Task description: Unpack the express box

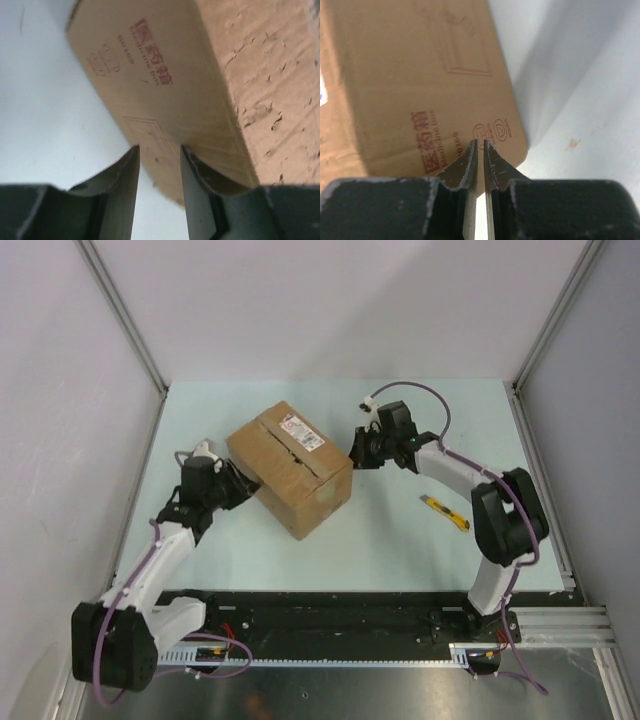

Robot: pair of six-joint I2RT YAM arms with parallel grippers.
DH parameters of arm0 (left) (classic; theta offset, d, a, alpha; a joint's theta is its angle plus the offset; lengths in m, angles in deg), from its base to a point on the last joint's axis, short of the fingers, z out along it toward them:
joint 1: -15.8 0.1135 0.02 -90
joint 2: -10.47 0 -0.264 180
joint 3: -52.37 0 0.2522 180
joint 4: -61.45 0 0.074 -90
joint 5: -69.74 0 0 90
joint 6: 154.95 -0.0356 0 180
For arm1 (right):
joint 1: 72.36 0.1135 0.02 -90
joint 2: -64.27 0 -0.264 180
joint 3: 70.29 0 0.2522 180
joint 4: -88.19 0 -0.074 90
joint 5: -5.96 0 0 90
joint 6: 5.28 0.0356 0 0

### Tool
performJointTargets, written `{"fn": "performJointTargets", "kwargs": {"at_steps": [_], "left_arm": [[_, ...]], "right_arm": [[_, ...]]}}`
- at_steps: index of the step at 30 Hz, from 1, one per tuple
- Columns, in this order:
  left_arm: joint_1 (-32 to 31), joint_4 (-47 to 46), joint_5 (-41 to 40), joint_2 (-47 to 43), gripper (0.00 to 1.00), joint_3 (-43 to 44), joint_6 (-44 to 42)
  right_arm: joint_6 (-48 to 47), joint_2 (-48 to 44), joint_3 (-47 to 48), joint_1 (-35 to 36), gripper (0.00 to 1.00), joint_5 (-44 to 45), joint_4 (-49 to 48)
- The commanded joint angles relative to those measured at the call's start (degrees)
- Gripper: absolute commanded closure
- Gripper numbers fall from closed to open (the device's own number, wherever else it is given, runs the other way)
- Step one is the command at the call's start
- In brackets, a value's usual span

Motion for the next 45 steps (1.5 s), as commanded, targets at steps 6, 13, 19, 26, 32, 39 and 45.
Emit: {"fn": "performJointTargets", "kwargs": {"at_steps": [6,13,19,26,32,39,45], "left_arm": [[3.12,-6.07,19.86,15.98,0.51,13.78,-9.09],[6.89,-6.07,16.54,16.35,0.46,14.06,-7.51],[10.5,-4.49,13.36,9.41,0.27,13.53,-6.98],[10.5,-2.99,23.72,9.92,0.14,16.6,-8.22],[10.41,-3.34,36.04,16.51,0.14,15.64,-7.87],[8.57,-3.26,38.24,20.47,0.17,14.06,-5.49],[8.48,-3.26,36.13,21.35,0.21,10.99,-4.88]], "right_arm": [[0.2,-18.19,-7.78,10.54,0.83,23.66,14.63],[6.63,-25.22,-8.66,12.74,0.54,41.1,14.37],[5.93,-31.47,-6.83,16.86,0.37,49.8,9.8],[3.12,-24.01,2.92,25.73,0.18,59.56,13.4],[2.06,-15.66,8.82,28.47,0.12,64.13,14.28],[0.57,-4.32,21.03,29.61,0.11,69.22,21.13],[1.71,1.4,26.58,29.88,0.11,71.7,26.58]]}}
